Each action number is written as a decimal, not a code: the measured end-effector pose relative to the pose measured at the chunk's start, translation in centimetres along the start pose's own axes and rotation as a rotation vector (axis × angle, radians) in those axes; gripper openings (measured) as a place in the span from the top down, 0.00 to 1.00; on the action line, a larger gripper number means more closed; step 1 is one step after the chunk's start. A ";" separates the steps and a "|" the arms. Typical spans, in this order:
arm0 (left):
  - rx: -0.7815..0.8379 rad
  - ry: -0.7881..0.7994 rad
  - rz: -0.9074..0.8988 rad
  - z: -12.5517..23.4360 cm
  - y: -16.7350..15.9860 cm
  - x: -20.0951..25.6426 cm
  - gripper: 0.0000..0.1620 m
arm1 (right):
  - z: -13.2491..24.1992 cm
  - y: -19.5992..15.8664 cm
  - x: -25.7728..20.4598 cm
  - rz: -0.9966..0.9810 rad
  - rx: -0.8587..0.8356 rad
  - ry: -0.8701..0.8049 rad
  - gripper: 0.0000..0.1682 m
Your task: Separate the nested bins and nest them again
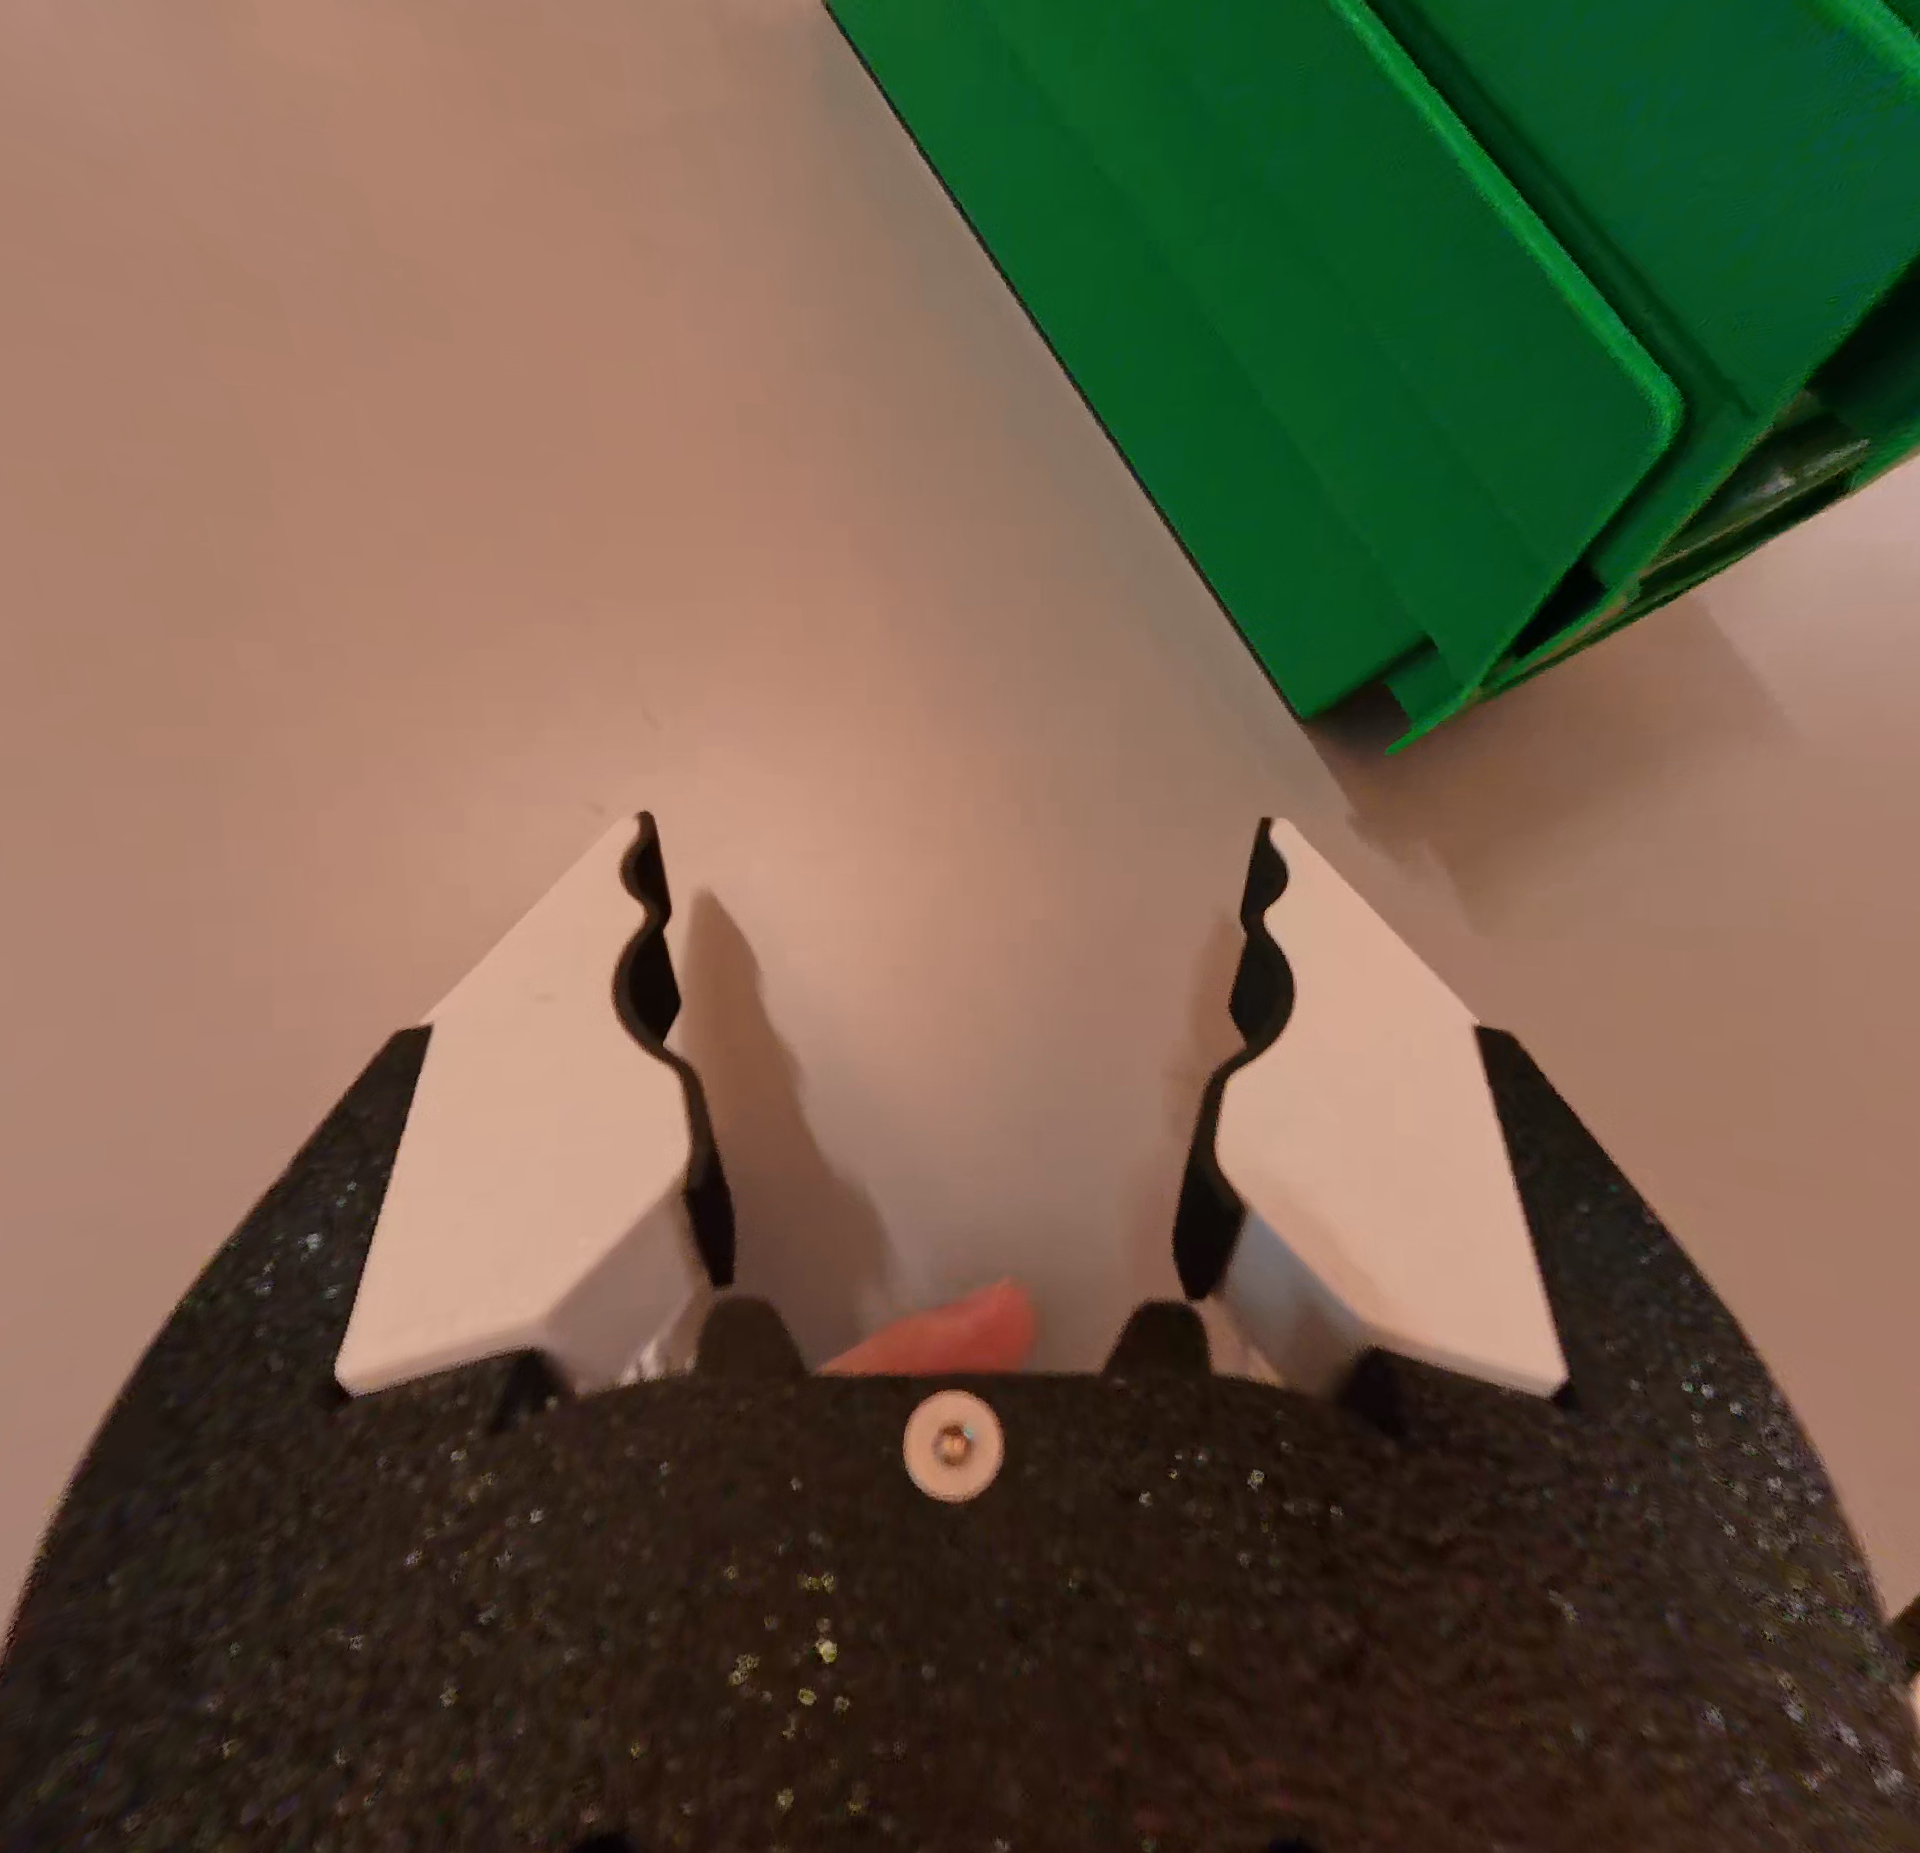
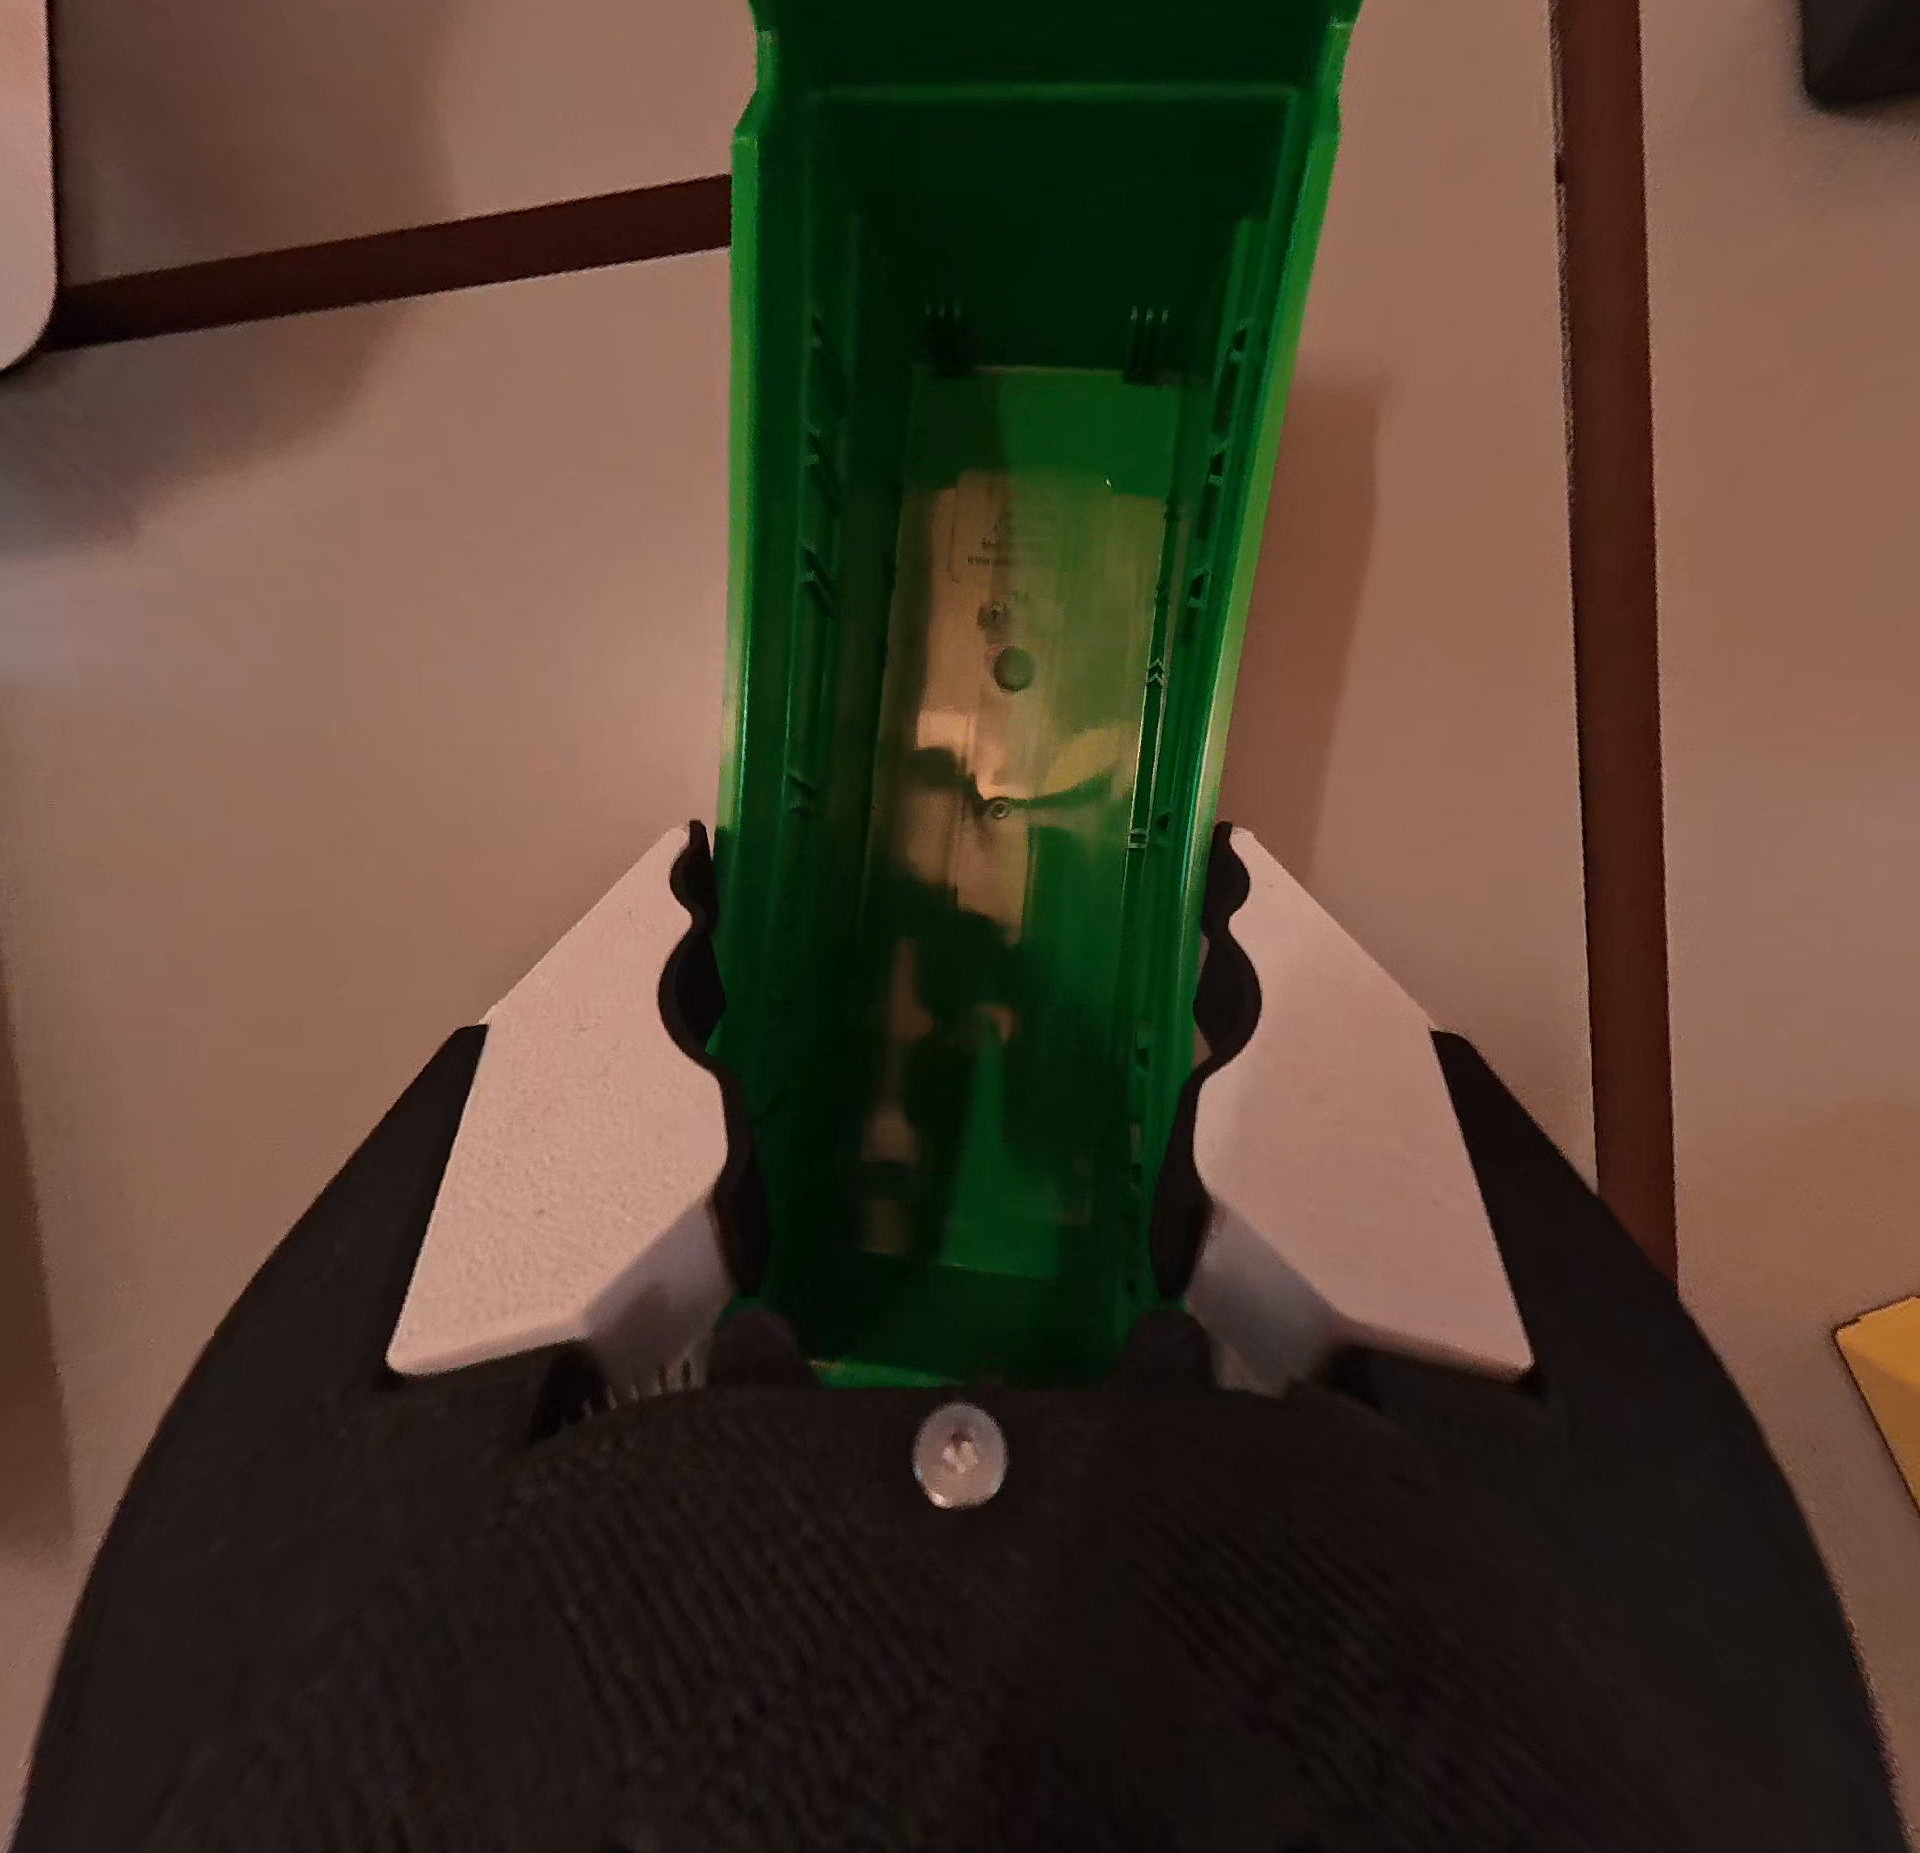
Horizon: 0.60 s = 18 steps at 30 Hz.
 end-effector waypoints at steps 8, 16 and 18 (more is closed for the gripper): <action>0.022 0.016 0.006 0.7 0.2 -0.6 0.33 | 0.2 -0.4 0.0 -0.005 -0.023 -0.008 0.41; 0.041 0.019 0.009 1.4 0.5 -0.7 0.33 | 1.6 0.0 -0.5 0.004 0.023 -0.049 0.38; 0.048 0.017 0.006 1.5 0.6 -0.6 0.33 | 3.9 1.5 -1.5 0.008 0.117 -0.020 0.38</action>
Point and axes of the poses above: each gripper's, where its closed fingertips meet, z back along the fingers, y out of its top, x = y × z across the jaws, the point moved 7 cm from there along z, back along the fingers, and after that the axes turned 7 degrees about -y, right-handed, at the moved point
